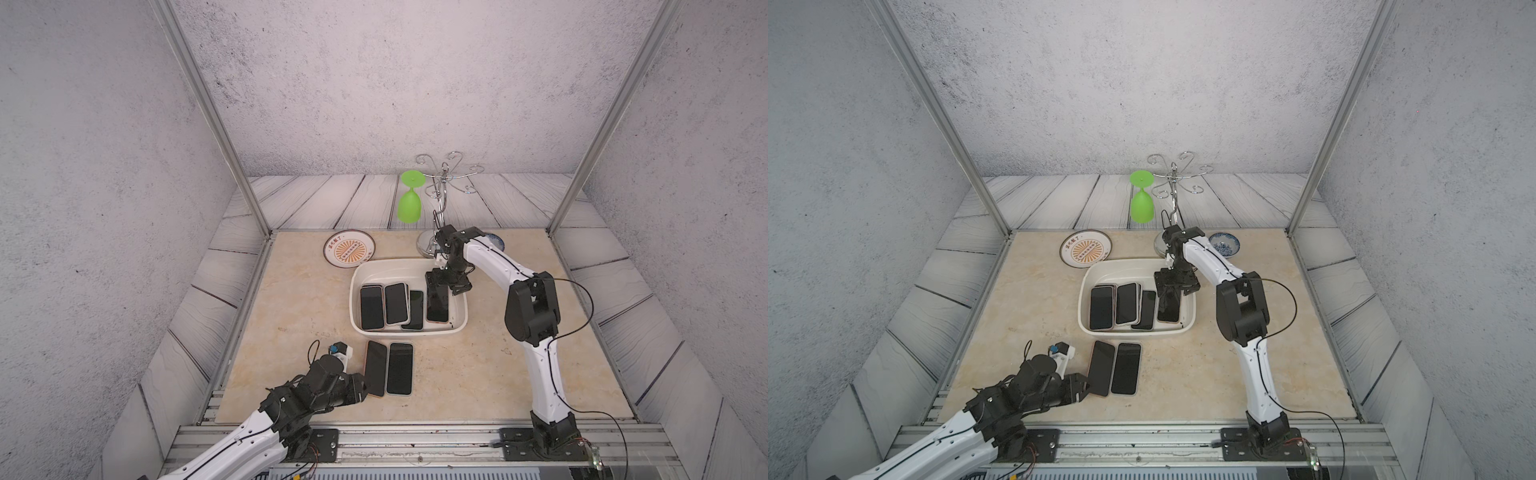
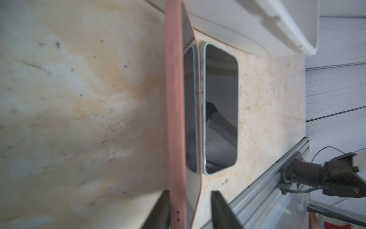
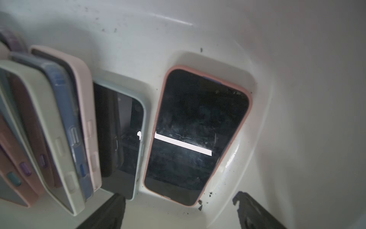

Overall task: Take the phone out of the storage box
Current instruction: Place the phone at the center of the board.

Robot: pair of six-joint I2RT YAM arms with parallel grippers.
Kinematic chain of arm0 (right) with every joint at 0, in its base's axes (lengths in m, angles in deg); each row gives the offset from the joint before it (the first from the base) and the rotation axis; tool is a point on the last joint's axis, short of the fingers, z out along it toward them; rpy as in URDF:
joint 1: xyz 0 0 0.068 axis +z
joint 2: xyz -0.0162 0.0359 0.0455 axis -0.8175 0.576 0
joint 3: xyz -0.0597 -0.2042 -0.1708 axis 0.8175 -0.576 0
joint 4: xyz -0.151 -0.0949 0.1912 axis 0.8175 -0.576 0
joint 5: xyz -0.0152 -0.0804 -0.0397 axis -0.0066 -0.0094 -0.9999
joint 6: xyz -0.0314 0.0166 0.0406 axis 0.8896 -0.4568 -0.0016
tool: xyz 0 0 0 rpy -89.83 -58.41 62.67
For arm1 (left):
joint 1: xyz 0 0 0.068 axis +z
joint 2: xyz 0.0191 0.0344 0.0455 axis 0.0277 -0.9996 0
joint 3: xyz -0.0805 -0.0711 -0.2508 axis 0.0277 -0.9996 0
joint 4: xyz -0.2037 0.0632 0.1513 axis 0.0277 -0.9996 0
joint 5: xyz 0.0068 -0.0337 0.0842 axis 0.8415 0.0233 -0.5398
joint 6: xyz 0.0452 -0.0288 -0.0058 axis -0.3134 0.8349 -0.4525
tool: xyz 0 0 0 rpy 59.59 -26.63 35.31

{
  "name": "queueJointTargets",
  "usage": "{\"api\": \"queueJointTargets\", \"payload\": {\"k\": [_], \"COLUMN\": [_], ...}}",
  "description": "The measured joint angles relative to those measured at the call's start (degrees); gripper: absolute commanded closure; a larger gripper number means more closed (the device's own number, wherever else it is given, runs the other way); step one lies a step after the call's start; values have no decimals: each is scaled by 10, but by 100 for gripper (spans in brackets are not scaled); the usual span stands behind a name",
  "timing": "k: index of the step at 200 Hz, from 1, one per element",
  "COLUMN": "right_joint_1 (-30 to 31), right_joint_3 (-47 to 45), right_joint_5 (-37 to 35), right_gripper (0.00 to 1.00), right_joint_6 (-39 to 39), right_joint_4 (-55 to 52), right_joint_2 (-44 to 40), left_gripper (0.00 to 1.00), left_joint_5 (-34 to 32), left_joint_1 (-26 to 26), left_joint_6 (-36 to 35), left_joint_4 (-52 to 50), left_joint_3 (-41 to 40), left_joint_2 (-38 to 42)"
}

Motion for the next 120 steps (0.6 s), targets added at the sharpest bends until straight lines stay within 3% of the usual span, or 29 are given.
{"api": "queueJointTargets", "payload": {"k": [8,19,75,120], "right_joint_1": [1,2,16,27], "right_joint_3": [9,23,82,120], "right_joint_5": [-5,-13,-47,-82], "right_gripper": [5,4,4,4], "right_joint_6": [-3,-7,-32,-43], "right_joint_4": [-2,-4,-12,-44], "right_joint_2": [9,21,82,111], "left_gripper": [21,15,9,8], "left_joint_5": [-5,-8,-31,-39], "left_joint_1": [0,0,0,0], "left_joint_6": [0,3,-5,-40], "left_joint_4": [-16,-27,-49,-81], "left_joint_3": [-2,-2,22,98], "left_joint_2": [5,11,-26,-76]}}
